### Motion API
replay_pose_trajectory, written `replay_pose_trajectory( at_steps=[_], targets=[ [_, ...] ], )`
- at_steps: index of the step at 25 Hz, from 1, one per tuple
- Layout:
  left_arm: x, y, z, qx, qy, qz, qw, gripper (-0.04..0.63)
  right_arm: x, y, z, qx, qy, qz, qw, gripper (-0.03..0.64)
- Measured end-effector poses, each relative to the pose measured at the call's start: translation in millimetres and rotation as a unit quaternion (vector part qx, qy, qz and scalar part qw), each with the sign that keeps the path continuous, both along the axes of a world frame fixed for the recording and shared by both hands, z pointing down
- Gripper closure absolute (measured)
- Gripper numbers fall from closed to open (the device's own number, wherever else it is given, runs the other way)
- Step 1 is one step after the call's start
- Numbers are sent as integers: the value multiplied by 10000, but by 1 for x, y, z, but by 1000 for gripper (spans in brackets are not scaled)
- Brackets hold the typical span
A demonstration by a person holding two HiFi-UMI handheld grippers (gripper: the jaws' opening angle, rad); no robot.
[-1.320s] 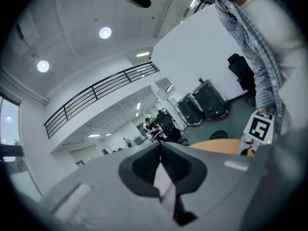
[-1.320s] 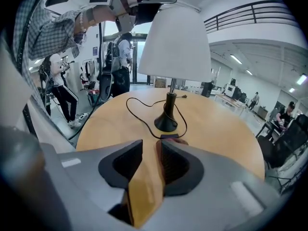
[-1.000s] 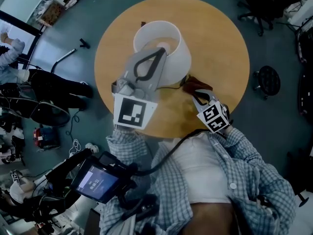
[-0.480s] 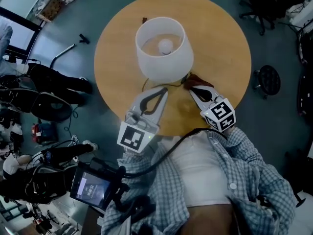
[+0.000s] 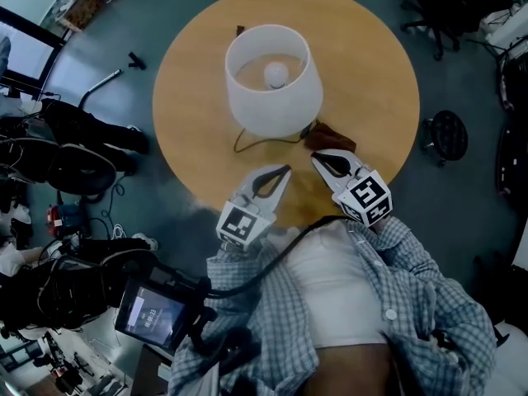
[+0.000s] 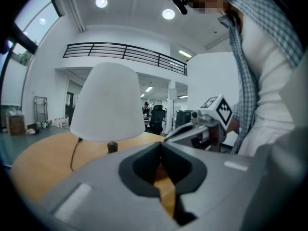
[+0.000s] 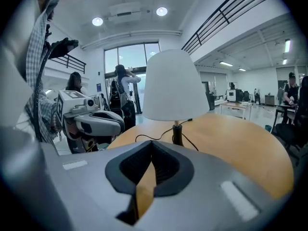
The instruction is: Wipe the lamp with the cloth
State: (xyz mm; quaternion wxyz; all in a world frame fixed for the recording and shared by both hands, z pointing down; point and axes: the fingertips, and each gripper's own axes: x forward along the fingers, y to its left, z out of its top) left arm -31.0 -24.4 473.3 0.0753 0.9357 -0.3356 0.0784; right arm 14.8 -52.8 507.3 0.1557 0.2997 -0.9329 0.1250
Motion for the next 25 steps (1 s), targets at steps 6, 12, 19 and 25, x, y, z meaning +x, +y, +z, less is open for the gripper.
replay_pose_trajectory(
  at_steps=[6, 12, 19, 25],
  targets=[
    [2, 2, 8, -184, 135, -76, 9997, 591, 1, 9, 9, -20, 174, -146, 9997, 614],
    [8, 5, 8, -279, 160, -27, 9995, 591, -7, 21, 16, 64, 536, -461, 9975, 614],
    [8, 6, 15, -268, 173, 25, 9995, 591, 1, 16, 24, -151, 477, -265, 9984, 614],
    [8, 9, 21, -267, 178, 41, 9995, 591, 5, 13, 25, -194, 496, -143, 9985, 614]
  ],
)
